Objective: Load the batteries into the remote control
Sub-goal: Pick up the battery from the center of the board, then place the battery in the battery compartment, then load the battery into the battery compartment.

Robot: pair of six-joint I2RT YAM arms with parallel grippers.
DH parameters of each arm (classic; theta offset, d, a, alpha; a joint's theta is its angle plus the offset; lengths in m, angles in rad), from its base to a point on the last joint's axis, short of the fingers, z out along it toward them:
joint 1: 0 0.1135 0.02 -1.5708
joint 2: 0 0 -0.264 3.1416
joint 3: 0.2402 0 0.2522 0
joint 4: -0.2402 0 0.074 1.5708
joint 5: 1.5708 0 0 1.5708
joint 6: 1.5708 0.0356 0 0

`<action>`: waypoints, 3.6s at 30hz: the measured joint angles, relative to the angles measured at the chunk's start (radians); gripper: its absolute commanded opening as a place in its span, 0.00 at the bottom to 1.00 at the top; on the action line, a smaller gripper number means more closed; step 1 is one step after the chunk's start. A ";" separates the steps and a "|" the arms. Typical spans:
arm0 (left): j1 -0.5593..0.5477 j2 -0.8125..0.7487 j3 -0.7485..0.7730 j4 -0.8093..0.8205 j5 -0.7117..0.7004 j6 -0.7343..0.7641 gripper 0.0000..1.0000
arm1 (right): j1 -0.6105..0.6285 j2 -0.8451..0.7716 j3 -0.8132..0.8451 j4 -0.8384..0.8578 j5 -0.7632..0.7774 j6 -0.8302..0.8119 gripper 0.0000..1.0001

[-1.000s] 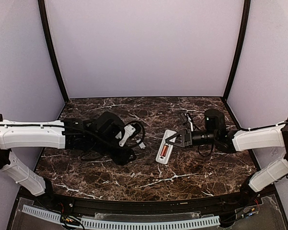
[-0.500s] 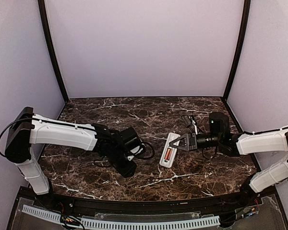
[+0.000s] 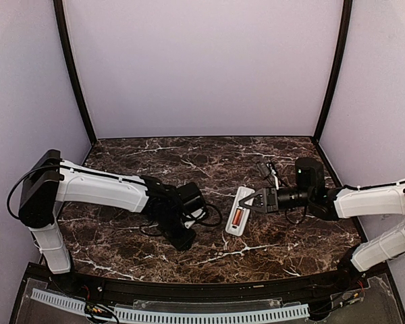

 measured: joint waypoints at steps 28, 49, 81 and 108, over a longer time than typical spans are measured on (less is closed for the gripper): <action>-0.007 -0.365 -0.211 0.369 -0.061 0.052 0.00 | -0.001 0.068 0.000 0.067 0.004 0.106 0.00; -0.126 -0.282 -0.224 0.832 -0.102 0.141 0.01 | 0.095 0.146 0.007 0.298 0.032 0.287 0.00; -0.146 -0.252 -0.235 0.956 -0.249 0.107 0.24 | 0.105 0.168 0.006 0.401 0.052 0.402 0.00; -0.141 -0.526 -0.290 0.740 -0.107 0.557 0.46 | 0.109 0.200 0.059 0.275 -0.050 0.274 0.00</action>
